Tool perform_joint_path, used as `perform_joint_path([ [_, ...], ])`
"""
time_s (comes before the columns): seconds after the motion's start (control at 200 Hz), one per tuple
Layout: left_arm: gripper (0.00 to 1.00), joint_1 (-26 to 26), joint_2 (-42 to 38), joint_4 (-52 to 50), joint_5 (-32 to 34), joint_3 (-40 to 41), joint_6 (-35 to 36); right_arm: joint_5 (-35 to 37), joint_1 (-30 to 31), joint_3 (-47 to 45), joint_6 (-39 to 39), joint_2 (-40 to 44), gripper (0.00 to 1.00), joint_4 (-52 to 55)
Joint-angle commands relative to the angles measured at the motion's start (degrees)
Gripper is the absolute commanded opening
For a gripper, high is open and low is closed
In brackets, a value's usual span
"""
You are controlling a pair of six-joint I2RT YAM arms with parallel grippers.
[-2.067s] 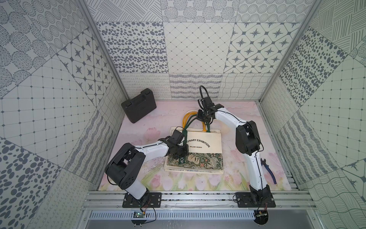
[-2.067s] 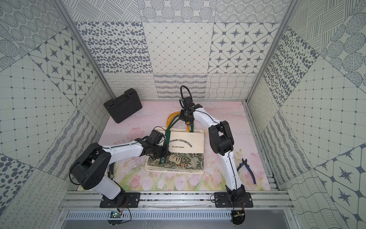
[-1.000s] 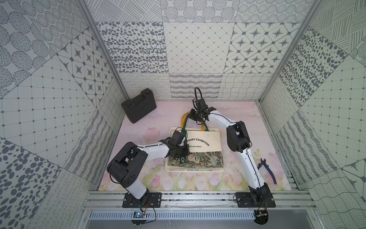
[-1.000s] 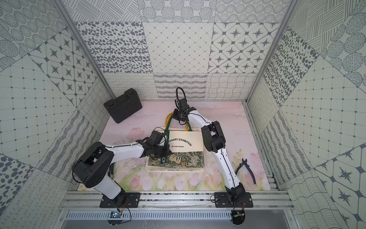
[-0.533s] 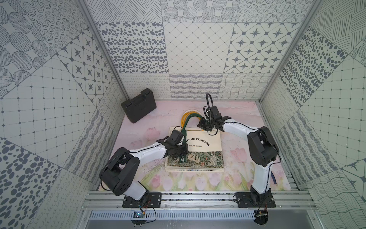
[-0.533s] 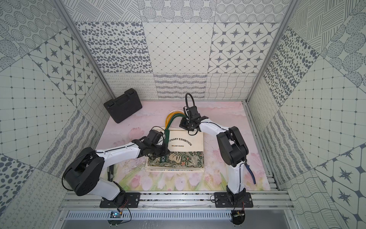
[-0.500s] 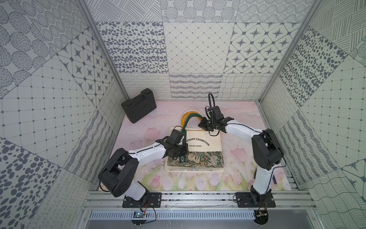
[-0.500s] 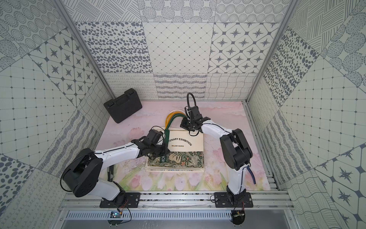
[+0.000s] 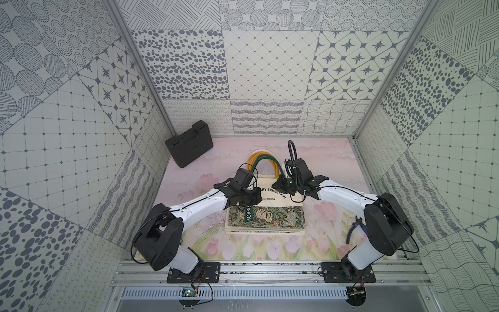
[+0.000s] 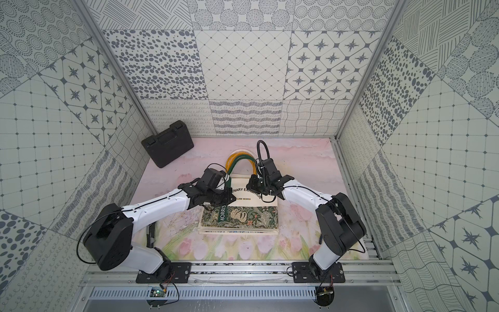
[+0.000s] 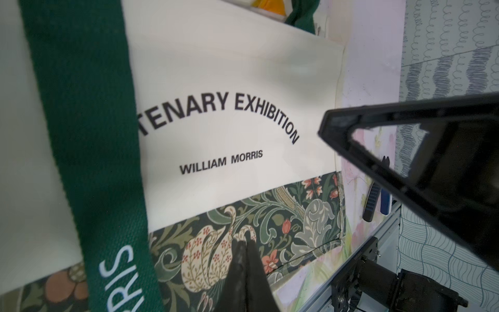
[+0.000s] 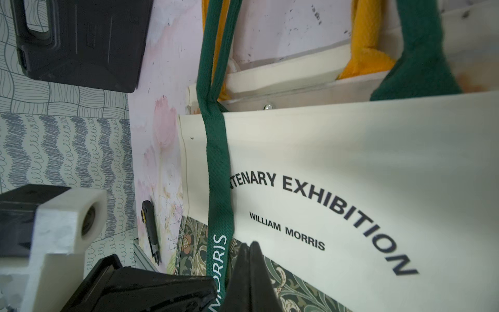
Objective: Put away the canvas bag
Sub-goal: Adjust the canvas bag at the center of the board.
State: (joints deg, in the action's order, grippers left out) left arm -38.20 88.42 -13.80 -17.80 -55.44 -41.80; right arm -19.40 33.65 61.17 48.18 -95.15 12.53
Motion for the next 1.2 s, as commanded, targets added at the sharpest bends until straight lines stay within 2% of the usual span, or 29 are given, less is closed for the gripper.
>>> perform_joint_path([
  [0.0,0.0,0.3,10.3,1.9,-3.2,-9.8,1.0,-1.3,-0.3,4.0,2.4,-3.4,0.04,0.5],
  [0.12,0.0,0.6,20.7,0.8,-4.6,-17.2,-1.3,-0.5,-0.6,2.9,4.9,-5.8,0.04,-0.5],
  [0.19,0.0,0.8,24.2,-0.8,-2.5,-18.5,-2.0,-0.8,-1.0,1.8,5.3,-6.8,0.04,-0.3],
  [0.345,0.0,1.9,24.3,-1.5,0.9,-14.2,-1.1,-0.6,-3.0,-1.1,3.9,-7.2,0.05,3.6],
  [0.45,0.0,4.6,22.1,-3.3,3.0,-10.3,0.1,1.1,-4.7,-3.1,1.2,-5.1,0.05,8.3],
  [0.64,0.0,12.4,14.9,-5.6,2.9,-2.3,2.6,5.9,-6.1,-9.4,-0.7,4.5,0.07,14.8],
  [0.75,0.0,13.7,8.5,-7.5,4.1,0.9,4.5,8.5,-5.0,-13.5,0.2,13.5,0.08,17.3],
  [0.88,0.0,12.0,-2.2,-11.1,5.2,3.1,5.6,11.6,-1.6,-14.0,0.4,24.9,0.08,22.9],
  [0.961,0.0,9.9,-9.5,-14.0,6.7,5.2,5.3,11.3,0.3,-12.5,0.3,29.1,0.09,26.6],
  [1.076,0.0,7.4,-16.2,-17.7,6.6,8.1,3.5,6.5,3.0,-9.4,-0.8,28.6,0.09,29.1],
  [1.196,0.0,4.5,-20.1,-20.3,5.8,11.2,1.4,2.0,5.7,-5.5,-1.2,23.3,0.09,29.5],
])
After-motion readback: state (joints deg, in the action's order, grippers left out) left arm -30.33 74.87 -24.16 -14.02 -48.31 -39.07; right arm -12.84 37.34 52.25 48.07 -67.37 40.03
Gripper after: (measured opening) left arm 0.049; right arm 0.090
